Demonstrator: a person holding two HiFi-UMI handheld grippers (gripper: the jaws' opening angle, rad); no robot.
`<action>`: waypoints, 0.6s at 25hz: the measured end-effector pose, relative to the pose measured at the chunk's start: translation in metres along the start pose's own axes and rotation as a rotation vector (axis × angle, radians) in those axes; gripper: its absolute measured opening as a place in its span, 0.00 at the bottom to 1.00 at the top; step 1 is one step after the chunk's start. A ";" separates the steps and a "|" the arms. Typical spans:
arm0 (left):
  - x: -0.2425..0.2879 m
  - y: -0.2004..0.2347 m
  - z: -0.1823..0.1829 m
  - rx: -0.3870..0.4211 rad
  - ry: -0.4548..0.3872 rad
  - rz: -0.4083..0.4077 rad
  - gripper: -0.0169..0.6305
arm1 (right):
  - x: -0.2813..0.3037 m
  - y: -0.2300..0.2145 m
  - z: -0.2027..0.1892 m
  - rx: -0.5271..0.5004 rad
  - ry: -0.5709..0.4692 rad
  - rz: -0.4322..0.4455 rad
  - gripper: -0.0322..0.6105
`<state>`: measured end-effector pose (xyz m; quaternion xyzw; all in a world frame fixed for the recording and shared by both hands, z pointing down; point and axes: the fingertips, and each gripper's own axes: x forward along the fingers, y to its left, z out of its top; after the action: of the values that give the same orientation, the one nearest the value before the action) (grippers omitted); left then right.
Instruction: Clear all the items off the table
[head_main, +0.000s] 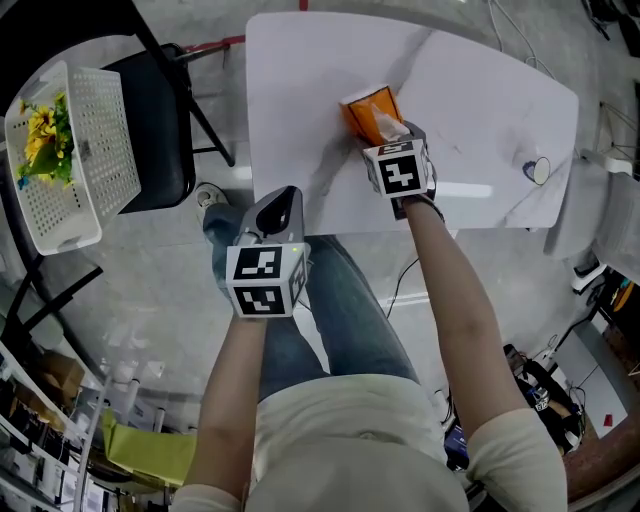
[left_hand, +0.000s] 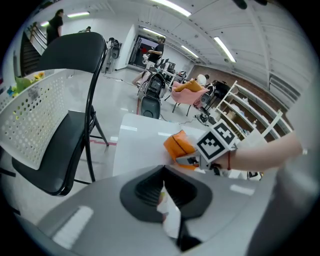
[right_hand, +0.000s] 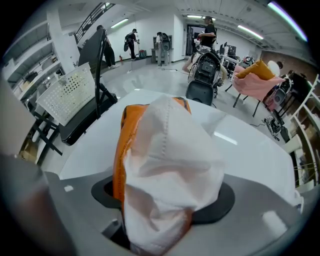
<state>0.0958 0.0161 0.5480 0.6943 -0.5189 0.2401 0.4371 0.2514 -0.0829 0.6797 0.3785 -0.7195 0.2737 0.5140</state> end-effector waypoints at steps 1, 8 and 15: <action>-0.003 0.000 0.000 0.002 -0.003 0.002 0.04 | -0.006 0.003 0.000 0.008 -0.002 0.000 0.61; -0.025 -0.001 0.004 0.002 -0.024 0.009 0.04 | -0.037 0.021 0.004 0.026 -0.026 0.007 0.61; -0.046 -0.005 0.017 0.009 -0.060 0.007 0.04 | -0.064 0.030 0.009 0.033 -0.044 0.001 0.61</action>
<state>0.0823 0.0258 0.5017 0.7011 -0.5332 0.2232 0.4176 0.2337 -0.0565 0.6161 0.3927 -0.7260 0.2775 0.4917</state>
